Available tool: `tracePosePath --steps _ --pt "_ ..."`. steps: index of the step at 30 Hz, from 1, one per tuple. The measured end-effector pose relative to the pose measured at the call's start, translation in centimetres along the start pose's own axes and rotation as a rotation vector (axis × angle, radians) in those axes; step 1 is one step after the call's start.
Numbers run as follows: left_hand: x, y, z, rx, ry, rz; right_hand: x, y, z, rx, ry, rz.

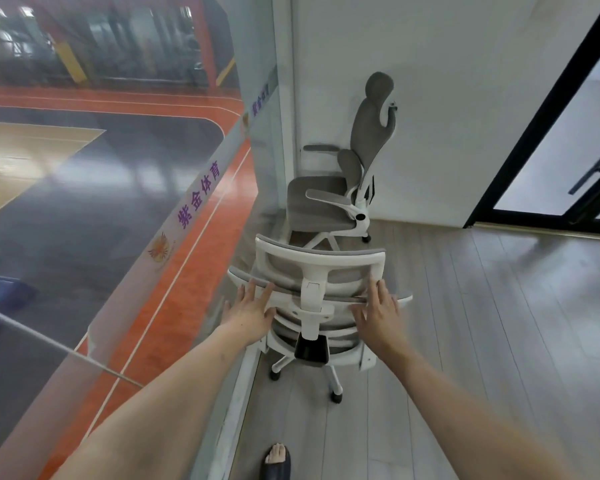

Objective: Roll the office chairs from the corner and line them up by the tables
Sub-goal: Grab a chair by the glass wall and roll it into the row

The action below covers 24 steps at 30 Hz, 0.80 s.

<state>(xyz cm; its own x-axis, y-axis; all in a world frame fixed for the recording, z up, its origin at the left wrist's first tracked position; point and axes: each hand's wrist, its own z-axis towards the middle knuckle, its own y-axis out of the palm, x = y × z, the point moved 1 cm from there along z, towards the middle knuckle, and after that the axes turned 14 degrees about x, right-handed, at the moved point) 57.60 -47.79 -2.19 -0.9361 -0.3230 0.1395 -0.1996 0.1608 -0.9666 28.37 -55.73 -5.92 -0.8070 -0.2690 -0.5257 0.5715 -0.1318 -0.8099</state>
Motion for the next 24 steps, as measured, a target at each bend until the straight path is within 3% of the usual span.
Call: tracePosePath --steps 4,12,24 --pt "-1.3 0.2 1.1 -0.058 0.041 0.042 1.4 1.5 -1.2 -0.06 -0.057 -0.201" --pt "-2.4 0.0 2.5 -0.075 0.163 0.097 2.8 1.9 -1.0 0.129 -0.148 -0.168" --pt "2.8 1.2 2.9 -0.104 0.239 0.086 7.4 -0.8 -1.6 0.203 -0.105 -0.165"
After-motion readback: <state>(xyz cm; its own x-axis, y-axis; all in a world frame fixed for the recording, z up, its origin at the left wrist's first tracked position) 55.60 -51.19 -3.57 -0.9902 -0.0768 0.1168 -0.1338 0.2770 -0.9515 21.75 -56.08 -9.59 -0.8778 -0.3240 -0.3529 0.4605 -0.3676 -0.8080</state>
